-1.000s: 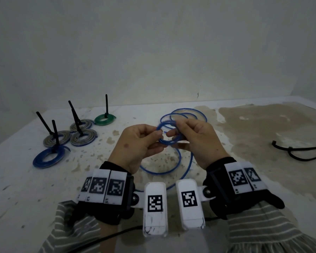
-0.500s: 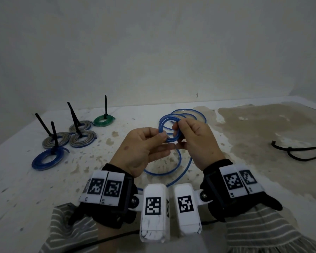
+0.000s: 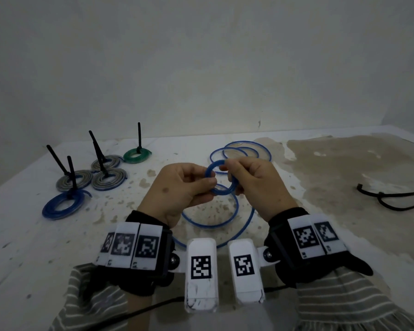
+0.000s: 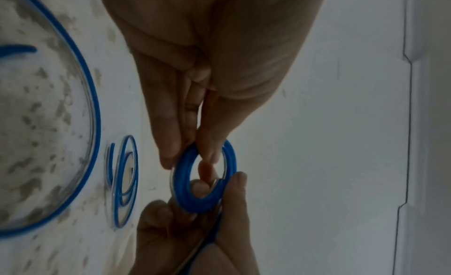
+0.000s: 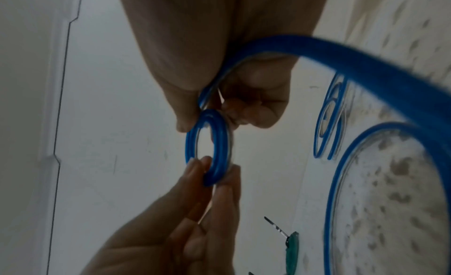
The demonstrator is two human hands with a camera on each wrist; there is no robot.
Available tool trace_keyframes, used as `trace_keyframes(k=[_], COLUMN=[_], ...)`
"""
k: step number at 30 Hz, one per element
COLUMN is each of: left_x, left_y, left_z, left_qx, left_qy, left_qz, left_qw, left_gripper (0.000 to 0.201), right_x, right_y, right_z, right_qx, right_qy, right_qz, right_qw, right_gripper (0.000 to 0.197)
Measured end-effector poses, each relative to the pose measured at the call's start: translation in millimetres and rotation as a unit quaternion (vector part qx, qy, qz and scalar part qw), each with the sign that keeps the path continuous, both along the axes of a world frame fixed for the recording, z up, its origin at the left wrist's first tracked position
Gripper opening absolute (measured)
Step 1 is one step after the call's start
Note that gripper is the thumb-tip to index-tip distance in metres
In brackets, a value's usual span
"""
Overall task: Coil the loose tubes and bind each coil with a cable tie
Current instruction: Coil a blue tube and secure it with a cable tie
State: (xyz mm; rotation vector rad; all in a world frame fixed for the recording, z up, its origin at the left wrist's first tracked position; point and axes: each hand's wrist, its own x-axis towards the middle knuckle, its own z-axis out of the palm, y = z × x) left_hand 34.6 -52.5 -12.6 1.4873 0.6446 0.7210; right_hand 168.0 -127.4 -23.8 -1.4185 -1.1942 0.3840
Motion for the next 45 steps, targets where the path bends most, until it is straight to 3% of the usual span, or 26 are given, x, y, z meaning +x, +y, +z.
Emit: trace_keyframes(k=[3,6,12,14,18,24,30,35,40,45], left_x=[4.7,6.8,8.8,6.9,-0.8,-7.2,-12.2,-8.2,-1.9,4.5], left_y=[-0.8,-3.5,-11.1,-9.2,-1.0,3.4,3.8,2.4,1.9,-5.1], left_z=[1.3,0.4,-7.6,-4.0,3.5,2.3,5.4,2.5,0.7,-5.0], left_qx=[-0.058,-0.076,-0.004,0.045,0.056,0.111,0.104,0.070,-0.001,0.000], left_qy=[-0.073,-0.089,0.081,0.077,-0.007,0.072,0.103,0.027,-0.075,-0.036], left_qz=[0.014,0.003,-0.075,-0.065,-0.020,-0.073,-0.138,-0.073,-0.011,-0.068], left_qw=[0.996,0.993,0.994,0.994,0.998,0.988,0.979,0.994,0.997,0.997], left_gripper=[0.010,0.011,0.006,0.014,0.032,0.028,0.026,0.050,0.052,0.049], right_x=[-3.2,-6.3,-1.2,-0.2,-4.1,-10.2,-8.1,-4.0,-1.2,-0.6], right_y=[0.5,1.2,-0.2,-2.2,-5.5,-7.1,-2.6,-0.9,-2.3,-3.0], right_z=[0.2,-0.8,-4.0,-2.7,1.0,2.1,-1.7,-1.5,0.4,-0.5], right_qx=[0.007,0.002,-0.040,-0.066,-0.106,-0.131,-0.147,-0.086,-0.056,-0.038], right_qy=[0.083,0.096,0.082,0.076,0.038,-0.059,-0.139,-0.100,0.023,-0.052], right_qz=[0.018,0.029,0.002,0.015,0.041,0.038,0.056,0.027,0.020,-0.003], right_qw=[0.996,0.995,0.996,0.995,0.993,0.989,0.978,0.991,0.998,0.998], right_gripper=[0.031,0.035,0.044,0.044,0.043,0.042,0.043,0.034,0.037,0.037])
